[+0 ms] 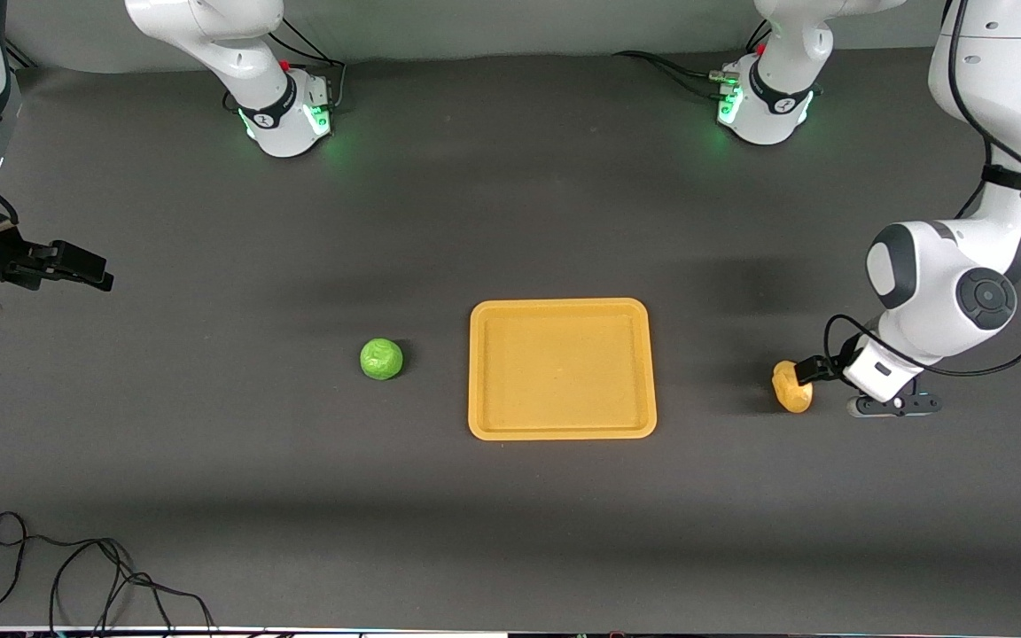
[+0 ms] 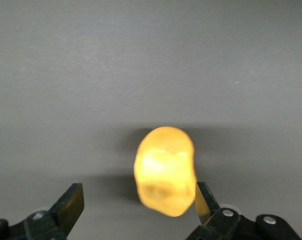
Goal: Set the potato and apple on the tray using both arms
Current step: 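Close the left gripper on the yellow potato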
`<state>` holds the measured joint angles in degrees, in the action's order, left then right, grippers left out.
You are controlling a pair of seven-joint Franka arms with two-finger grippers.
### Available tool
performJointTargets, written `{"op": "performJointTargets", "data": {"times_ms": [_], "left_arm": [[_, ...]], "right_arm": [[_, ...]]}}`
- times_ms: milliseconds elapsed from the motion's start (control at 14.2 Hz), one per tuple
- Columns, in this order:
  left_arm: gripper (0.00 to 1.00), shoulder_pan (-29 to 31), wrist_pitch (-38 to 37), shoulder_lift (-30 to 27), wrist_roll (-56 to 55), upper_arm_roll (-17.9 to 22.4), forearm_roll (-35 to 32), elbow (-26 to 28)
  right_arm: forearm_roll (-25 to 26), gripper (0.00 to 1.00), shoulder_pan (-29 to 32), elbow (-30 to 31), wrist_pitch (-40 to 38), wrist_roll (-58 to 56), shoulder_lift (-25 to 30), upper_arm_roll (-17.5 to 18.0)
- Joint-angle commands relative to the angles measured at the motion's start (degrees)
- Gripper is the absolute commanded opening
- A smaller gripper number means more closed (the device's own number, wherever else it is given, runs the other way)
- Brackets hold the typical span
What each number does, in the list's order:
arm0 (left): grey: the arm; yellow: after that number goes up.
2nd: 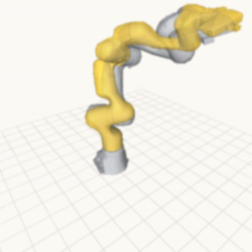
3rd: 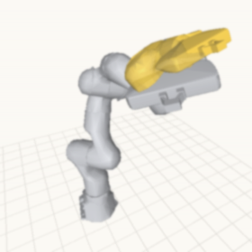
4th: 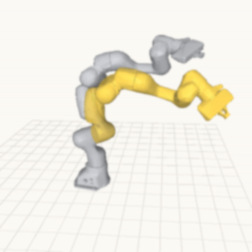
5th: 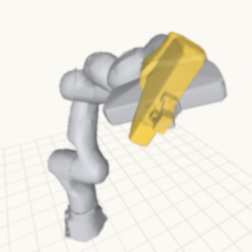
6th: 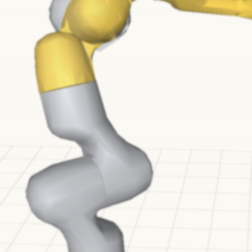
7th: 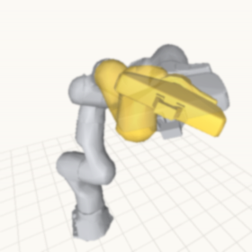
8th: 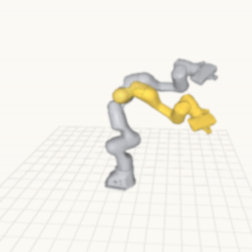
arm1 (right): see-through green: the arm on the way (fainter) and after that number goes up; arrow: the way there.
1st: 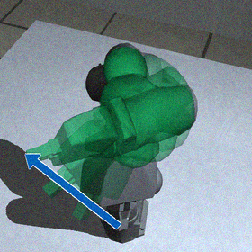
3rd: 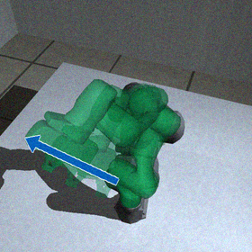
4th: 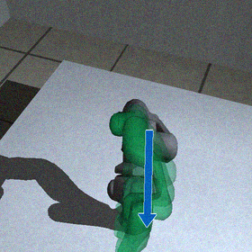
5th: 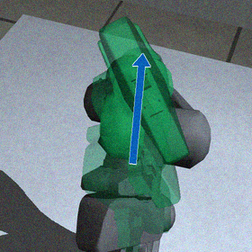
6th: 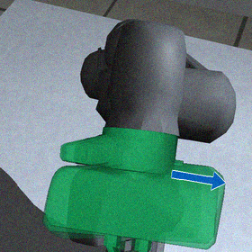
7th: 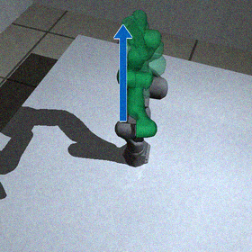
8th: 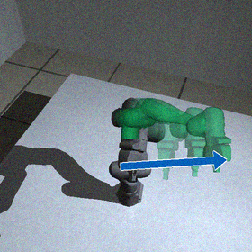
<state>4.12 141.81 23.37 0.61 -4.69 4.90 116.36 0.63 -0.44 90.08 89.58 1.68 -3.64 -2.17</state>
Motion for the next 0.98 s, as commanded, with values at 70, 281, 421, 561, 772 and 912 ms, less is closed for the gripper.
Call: {"op": "performJointTargets", "data": {"times_ms": [70, 281, 421, 561, 772, 912], "left_arm": [[0.97, -0.96, 1.00, 4.57, -0.35, -0.75, 1.52, -1.40], [0.84, -0.69, 4.87, 7.04, 0.18, -0.76, 1.43, -1.40], [0.58, -0.43, 4.36, 6.96, 0.09, -0.76, 1.43, -1.31], [0.38, -0.78, 3.22, 5.21, -1.83, -1.02, 1.69, -1.40], [0.18, -0.70, -4.06, 0.73, -6.75, -3.03, 1.69, -2.01], [0.18, -0.96, -9.42, -0.34, -13.93, -5.75, 1.69, -5.42]], "right_arm": [[-0.89, 1.00, 0.27, -0.17, -0.63, -0.98, 0.30, 0.06], [-0.89, 1.00, 0.27, 0.00, -0.63, -0.98, 0.30, 0.06], [-0.89, 1.00, 0.27, 0.00, -0.63, -0.98, 0.30, 0.06], [-0.89, 1.00, 0.27, 0.01, -0.63, -0.98, 0.30, 0.06], [-0.89, 1.00, 0.27, 0.01, -0.63, -0.98, 0.30, 0.06], [-0.89, 1.00, 0.27, 0.01, -0.63, -0.98, 0.30, 0.15]]}}
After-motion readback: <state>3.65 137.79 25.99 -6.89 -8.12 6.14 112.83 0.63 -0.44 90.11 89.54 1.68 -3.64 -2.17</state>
